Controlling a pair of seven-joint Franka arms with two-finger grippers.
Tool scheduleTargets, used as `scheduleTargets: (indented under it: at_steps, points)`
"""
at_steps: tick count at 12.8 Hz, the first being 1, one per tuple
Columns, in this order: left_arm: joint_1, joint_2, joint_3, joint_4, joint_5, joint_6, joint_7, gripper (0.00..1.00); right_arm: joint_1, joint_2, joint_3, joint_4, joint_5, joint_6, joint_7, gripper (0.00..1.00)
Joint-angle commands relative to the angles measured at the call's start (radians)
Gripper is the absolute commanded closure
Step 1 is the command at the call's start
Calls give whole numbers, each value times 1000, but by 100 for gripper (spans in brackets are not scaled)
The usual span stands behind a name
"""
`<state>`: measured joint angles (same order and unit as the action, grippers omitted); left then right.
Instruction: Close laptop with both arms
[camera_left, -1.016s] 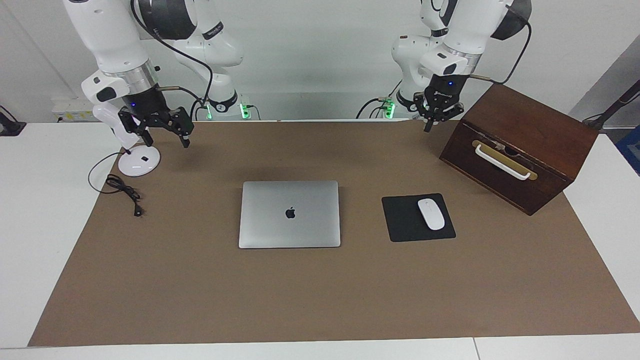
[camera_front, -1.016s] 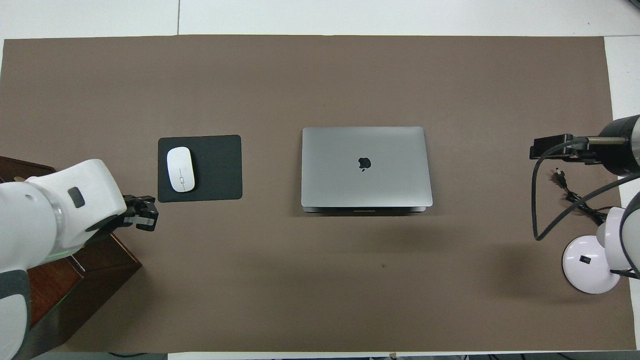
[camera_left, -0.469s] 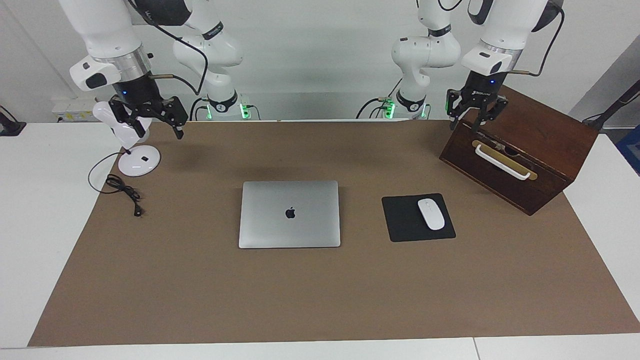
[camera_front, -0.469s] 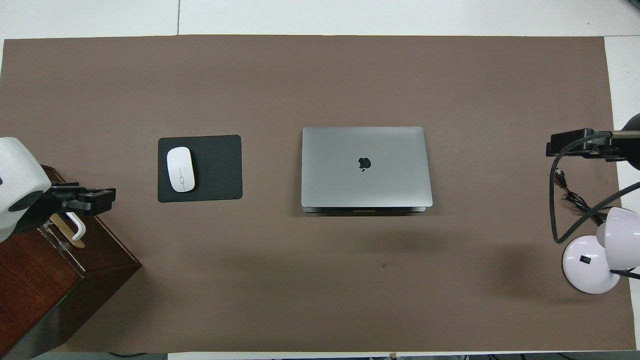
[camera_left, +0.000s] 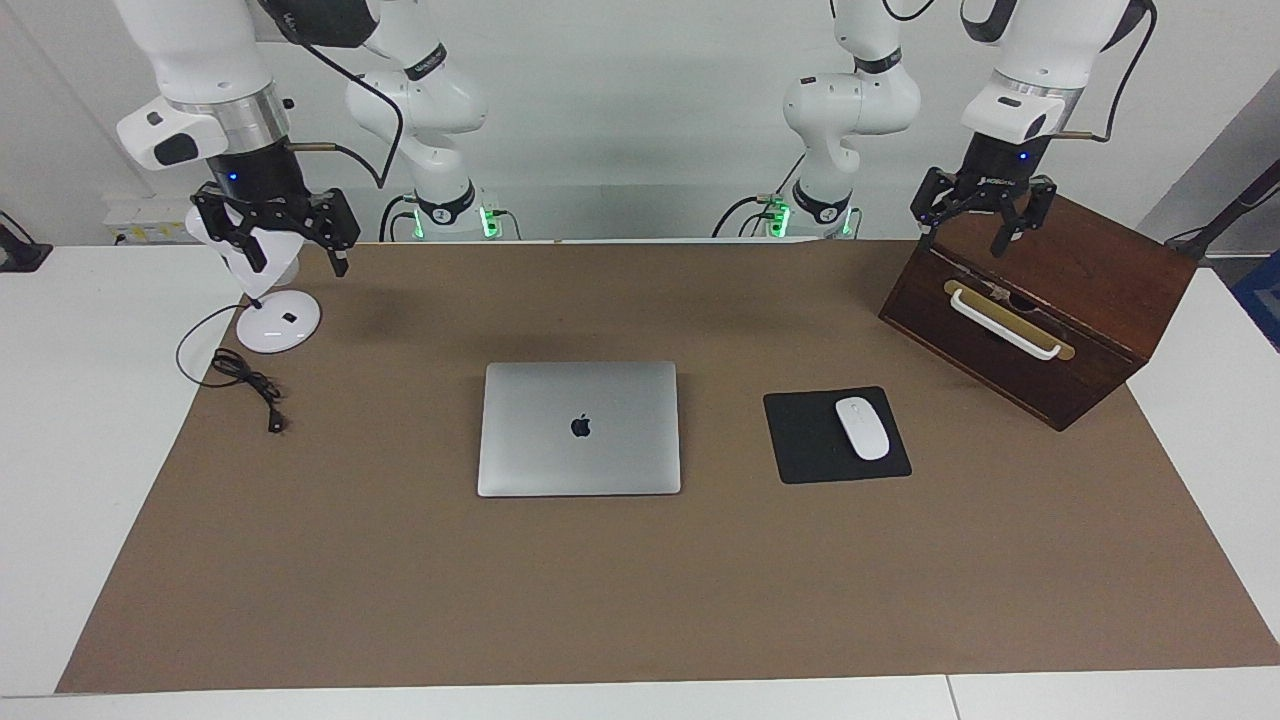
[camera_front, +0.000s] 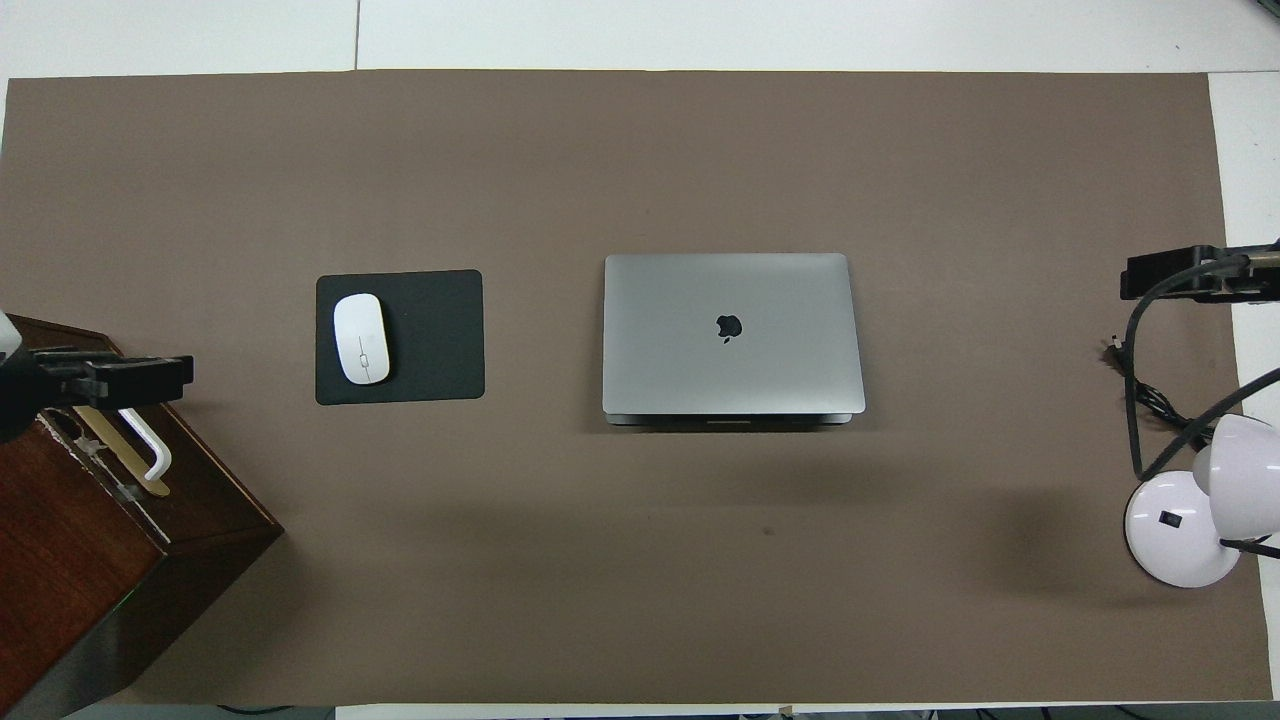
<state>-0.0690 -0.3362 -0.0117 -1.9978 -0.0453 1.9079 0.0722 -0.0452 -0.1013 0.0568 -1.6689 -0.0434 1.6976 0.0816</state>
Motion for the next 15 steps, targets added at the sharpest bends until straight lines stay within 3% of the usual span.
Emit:
scheduleTargets:
  at_steps: [1,5,8,11,15]
  points:
    - [21,68,-10,115,15,-73,-40,0,-4,29,9,69,-18,-52,-25,0]
    - [61,121,-8,223,7,-176,-57,0,-13,32,9,75,-18,-53,-26,0]
    - [89,221,-8,390,2,-286,-57,0,-21,32,6,74,-9,-59,-26,0]
    - [89,239,-8,396,8,-311,-58,0,-21,32,6,74,-12,-49,-28,0]
    - [87,227,-8,321,13,-333,-58,0,-16,38,8,74,-12,-24,-72,0]
